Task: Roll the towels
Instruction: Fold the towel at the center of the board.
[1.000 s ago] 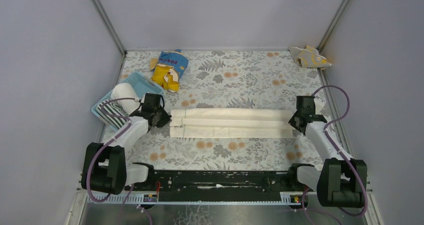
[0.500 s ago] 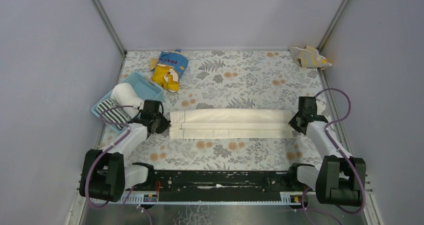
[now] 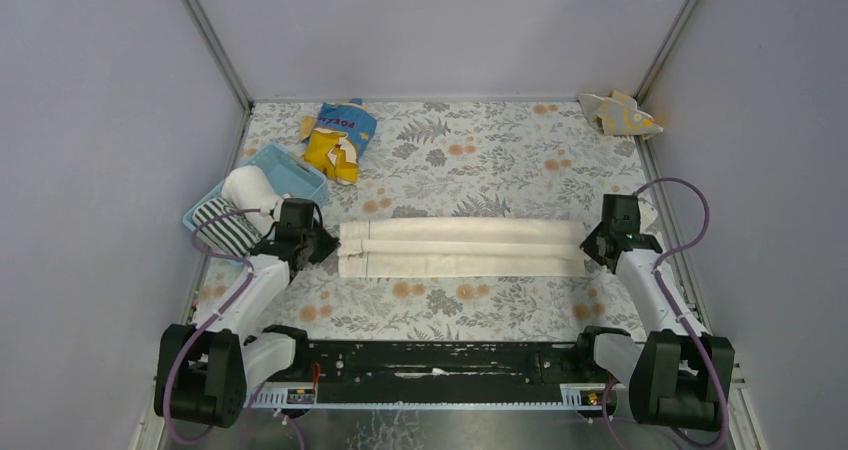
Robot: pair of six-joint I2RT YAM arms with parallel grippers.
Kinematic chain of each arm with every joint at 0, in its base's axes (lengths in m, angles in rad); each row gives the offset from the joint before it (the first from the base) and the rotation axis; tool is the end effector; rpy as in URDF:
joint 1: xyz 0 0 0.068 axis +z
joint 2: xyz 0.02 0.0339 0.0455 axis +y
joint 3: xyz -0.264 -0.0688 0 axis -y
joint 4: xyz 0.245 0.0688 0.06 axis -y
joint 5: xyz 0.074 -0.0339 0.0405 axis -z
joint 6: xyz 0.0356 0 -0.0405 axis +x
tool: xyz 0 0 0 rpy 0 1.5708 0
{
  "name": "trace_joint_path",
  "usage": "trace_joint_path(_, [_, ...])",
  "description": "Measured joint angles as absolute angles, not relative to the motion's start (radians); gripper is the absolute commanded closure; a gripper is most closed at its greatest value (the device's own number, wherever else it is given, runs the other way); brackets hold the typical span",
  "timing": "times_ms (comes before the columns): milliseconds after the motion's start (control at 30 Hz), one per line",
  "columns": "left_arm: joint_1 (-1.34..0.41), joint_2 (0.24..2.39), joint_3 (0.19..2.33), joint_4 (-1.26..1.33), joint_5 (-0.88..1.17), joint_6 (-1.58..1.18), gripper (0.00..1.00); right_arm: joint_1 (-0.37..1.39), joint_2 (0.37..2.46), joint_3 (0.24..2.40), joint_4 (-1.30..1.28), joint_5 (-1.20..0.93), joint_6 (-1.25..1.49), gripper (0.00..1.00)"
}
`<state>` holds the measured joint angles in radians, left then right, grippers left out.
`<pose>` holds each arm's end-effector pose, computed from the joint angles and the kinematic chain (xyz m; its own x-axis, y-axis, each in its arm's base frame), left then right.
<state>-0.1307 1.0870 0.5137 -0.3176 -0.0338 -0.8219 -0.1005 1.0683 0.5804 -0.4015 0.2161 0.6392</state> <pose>0.2029 -0.0255 0.1795 -0.6049 -0.6588 -0.4473 -0.4904 0.7508 -0.4426 0.2041 -0.0283 0.1985 -0.4816 0.6342 -0.6049 0.6475 0.7226 0.2421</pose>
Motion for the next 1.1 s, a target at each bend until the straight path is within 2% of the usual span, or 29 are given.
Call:
trace_joint_path(600, [-0.131, 1.03, 0.464, -0.35, -0.04, -0.863, 1.0, -0.101, 1.014, 0.57, -0.437, 0.203, 0.64, 1.0])
trace_joint_path(833, [-0.129, 1.019, 0.404, -0.345, -0.041, -0.902, 0.93, -0.102, 1.057, 0.55, -0.436, 0.191, 0.657, 0.98])
trace_joint_path(1100, [-0.113, 0.939, 0.377, -0.359, -0.072, -0.932, 0.68, -0.123, 1.072, 0.541, -0.437, 0.202, 0.675, 0.66])
